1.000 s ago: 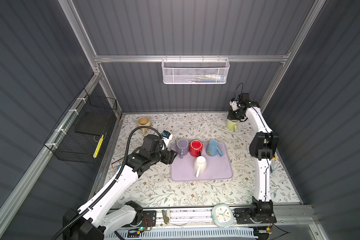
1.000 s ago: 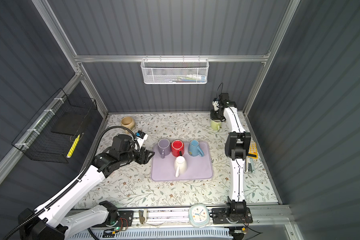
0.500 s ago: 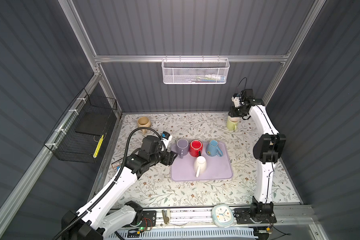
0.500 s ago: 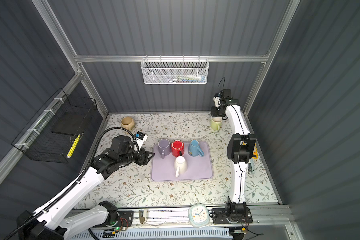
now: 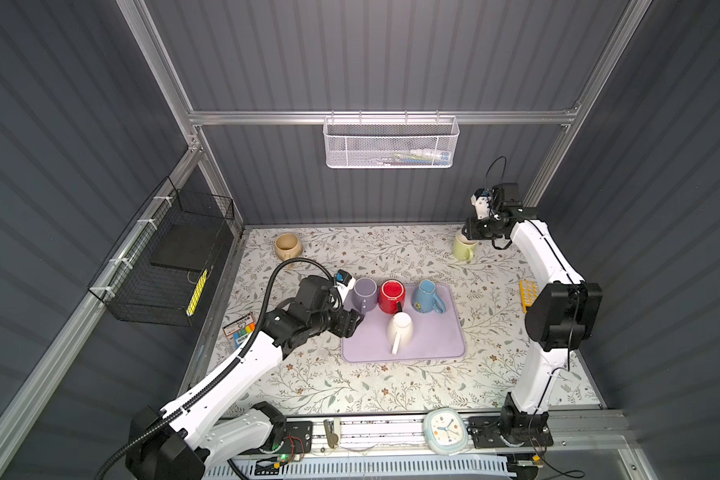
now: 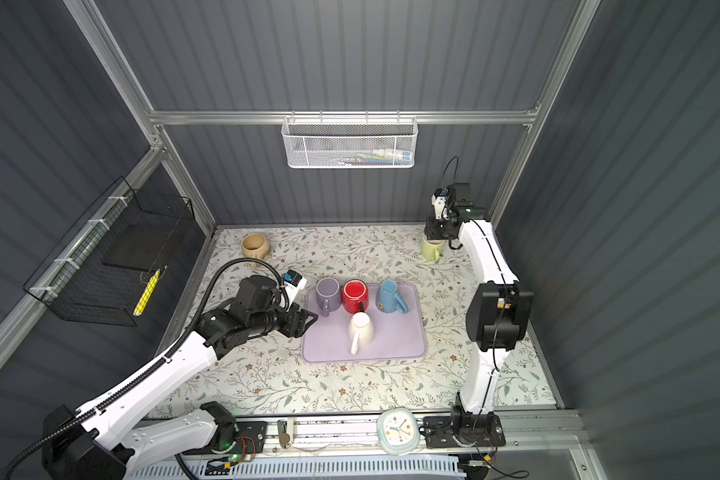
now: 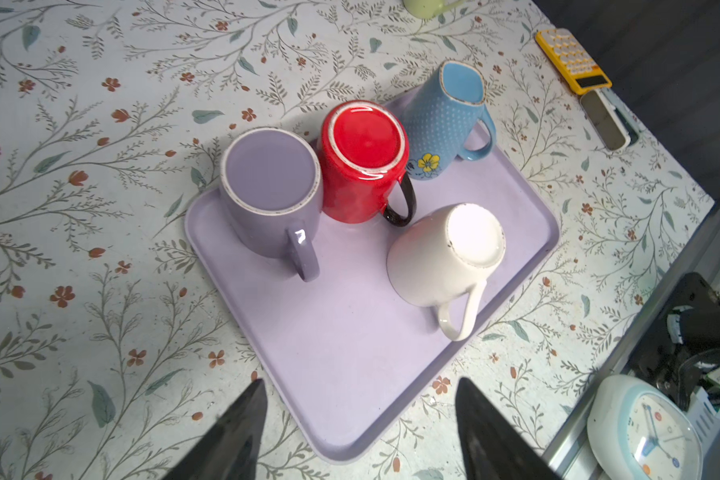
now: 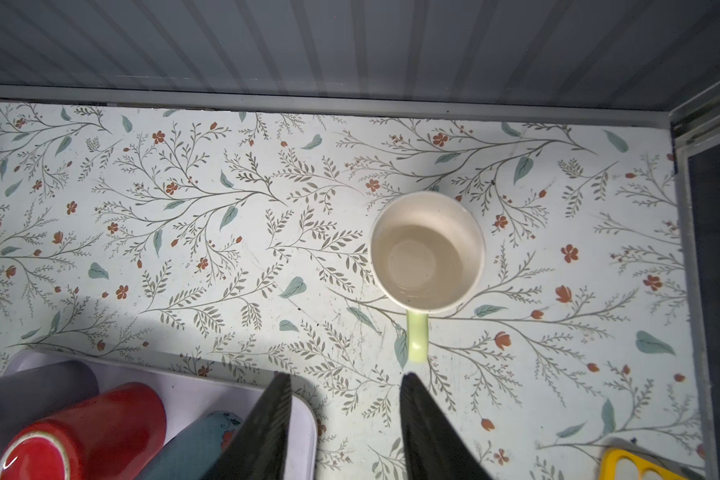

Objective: Turn the mug right side up
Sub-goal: 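Open the right gripper and lift it off the light green mug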

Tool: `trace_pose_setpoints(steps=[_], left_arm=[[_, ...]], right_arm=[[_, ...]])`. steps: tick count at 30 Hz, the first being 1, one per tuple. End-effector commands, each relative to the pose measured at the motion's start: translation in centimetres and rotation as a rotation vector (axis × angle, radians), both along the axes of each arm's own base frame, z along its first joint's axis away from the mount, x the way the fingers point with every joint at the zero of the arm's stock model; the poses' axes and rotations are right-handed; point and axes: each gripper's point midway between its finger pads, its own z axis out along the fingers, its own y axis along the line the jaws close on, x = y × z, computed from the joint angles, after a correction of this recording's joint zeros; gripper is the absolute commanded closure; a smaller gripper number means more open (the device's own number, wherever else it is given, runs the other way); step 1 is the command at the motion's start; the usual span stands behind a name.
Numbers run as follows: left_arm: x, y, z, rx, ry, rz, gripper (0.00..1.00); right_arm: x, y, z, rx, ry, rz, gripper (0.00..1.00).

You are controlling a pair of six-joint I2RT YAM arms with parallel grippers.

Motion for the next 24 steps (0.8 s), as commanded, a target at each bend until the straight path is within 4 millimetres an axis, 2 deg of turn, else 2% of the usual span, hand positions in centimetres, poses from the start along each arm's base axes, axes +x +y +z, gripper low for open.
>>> trace_pose_setpoints(steps=[1,12,18,24], left_arm=[[0.1,-0.7,-0.3,0.025,-0.001,0.007,0.28],[-0.5,-2.7,-1.9,0.028,0.036,-0.011,0.28],[-1.2,-4.6,-4.0,0.085,0.055,-0.053,0.29],[-1.8,-5.7,-5.3,0.104,0.075,-0.069,0.29]], right_arm=[[-0.6,0.8,2.3,0.043,-0.08,-0.003,0.54],[-5.0,2.4,2.1,0.172,-0.117,0.003,0.52],[-6.9,2.9,1.2,0.204,-0.118,0.006,0.52],[-8.8,3.1,0.4,0.219,-0.093,0.005,0.51]])
